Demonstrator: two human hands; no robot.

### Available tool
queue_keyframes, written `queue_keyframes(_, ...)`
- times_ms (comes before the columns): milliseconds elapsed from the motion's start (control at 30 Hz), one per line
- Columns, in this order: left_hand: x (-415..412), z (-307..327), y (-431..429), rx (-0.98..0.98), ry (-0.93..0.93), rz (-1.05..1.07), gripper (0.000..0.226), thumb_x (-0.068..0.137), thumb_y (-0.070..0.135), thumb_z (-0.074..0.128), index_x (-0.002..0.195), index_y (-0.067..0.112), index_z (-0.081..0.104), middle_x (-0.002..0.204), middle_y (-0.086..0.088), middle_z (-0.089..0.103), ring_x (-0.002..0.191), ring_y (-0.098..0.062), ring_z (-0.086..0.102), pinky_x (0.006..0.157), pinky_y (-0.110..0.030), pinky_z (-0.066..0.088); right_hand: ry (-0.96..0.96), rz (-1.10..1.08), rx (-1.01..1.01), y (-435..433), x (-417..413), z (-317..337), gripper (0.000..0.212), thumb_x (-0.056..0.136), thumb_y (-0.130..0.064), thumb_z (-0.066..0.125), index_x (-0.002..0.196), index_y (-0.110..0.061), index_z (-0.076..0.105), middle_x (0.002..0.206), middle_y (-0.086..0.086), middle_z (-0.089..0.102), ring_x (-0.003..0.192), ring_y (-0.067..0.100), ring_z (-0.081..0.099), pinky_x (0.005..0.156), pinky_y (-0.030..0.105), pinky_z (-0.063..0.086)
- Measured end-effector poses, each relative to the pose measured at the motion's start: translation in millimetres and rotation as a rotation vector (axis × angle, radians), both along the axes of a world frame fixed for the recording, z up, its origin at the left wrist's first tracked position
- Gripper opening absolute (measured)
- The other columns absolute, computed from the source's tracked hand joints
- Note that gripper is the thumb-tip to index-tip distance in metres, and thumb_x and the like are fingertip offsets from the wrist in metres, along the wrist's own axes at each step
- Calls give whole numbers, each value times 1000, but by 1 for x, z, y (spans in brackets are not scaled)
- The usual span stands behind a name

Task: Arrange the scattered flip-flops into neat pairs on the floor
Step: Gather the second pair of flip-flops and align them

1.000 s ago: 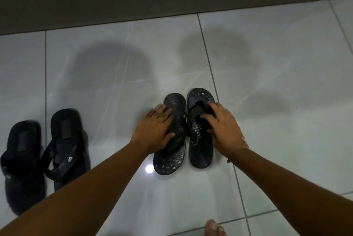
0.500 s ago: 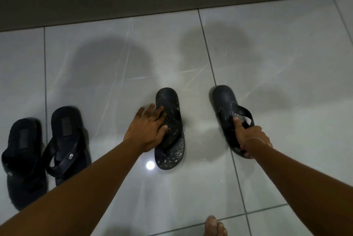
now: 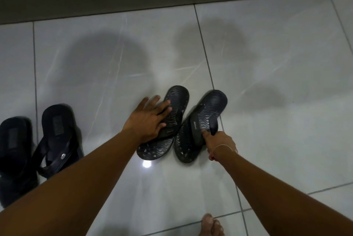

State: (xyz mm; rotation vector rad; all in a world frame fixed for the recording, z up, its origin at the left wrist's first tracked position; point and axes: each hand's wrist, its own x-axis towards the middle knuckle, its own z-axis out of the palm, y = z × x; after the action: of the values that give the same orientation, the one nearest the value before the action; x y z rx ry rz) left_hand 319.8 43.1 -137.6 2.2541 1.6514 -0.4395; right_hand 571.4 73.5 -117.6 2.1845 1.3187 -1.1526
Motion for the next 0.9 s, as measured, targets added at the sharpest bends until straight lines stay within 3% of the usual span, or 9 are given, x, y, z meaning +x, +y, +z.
queue_keyframes(133, -1, 7, 25, -5, 33, -20, 60, 99, 51, 22, 152, 26, 10, 164, 1, 3, 148, -27, -4, 120, -50, 2, -41, 173, -39, 2, -4, 6, 51, 88, -67, 45, 82, -19, 59, 54, -1, 65, 39, 13, 64, 46, 23, 46)
queue_keyframes(267, 9, 21, 35, -43, 21, 8, 55, 101, 44, 21, 152, 25, 13, 163, -1, 4, 148, -27, -5, 120, -51, 4, -31, 166, -68, -6, -13, 12, 65, 82, -80, 33, 82, -21, 59, 55, 1, 68, 42, 16, 67, 57, 28, 56)
queue_keyframes(333, 17, 30, 26, 2, -72, 153, 54, 100, 40, 23, 151, 21, 16, 163, -4, 9, 148, -27, -1, 120, -51, 8, -79, 179, 23, -4, -11, 21, 69, 81, -82, 25, 75, -22, 59, 52, -1, 67, 42, 16, 67, 60, 30, 58)
queue_keyframes(400, 30, 35, 2, 54, -139, 232, 57, 98, 36, 28, 150, 15, 18, 162, -9, 14, 148, -28, 2, 120, -50, 10, -79, 172, 212, 1, -10, 31, 60, 86, -75, 28, 79, -24, 60, 55, -4, 64, 35, 13, 63, 49, 28, 56)
queue_keyframes(467, 49, 37, -33, 80, -203, 229, 62, 92, 28, 43, 149, 11, 23, 160, -12, 20, 148, -30, 7, 121, -48, 12, 15, 159, 438, 12, -13, 39, 37, 92, -60, 41, 94, -28, 60, 72, -3, 67, 52, 17, 68, 51, 35, 60)
queue_keyframes(567, 89, 30, -81, 29, -272, 98, 74, 72, 16, 63, 142, 9, 41, 151, -12, 41, 142, -30, 29, 115, -46, 28, 150, 336, 678, 34, -37, 41, 28, 91, -44, 58, 114, -27, 56, 106, 2, 65, 99, 23, 61, 80, 42, 56)
queue_keyframes(667, 119, 17, -93, 6, -280, 4, 72, 69, 17, 66, 139, 12, 47, 146, -8, 49, 137, -24, 40, 113, -39, 32, 160, 679, 489, 44, -83, 27, 50, 89, -50, 58, 130, -22, 54, 127, 10, 58, 119, 30, 48, 98, 44, 43)
queue_keyframes(733, 124, 9, -84, 27, -252, 6, 72, 68, 18, 72, 136, 15, 50, 142, -5, 54, 134, -22, 45, 114, -37, 27, 80, 855, 389, 43, -107, 13, 57, 89, -47, 59, 137, -19, 50, 138, 12, 50, 124, 34, 43, 100, 45, 39)
queue_keyframes(900, 102, -25, -82, -3, -225, -49, 75, 94, 18, 47, 150, 13, -2, 163, -6, 5, 149, -23, -1, 121, -39, 3, -28, 881, 443, 80, -128, -5, 40, 88, -20, 65, 127, -9, 59, 130, 15, 57, 116, 32, 54, 87, 40, 51)
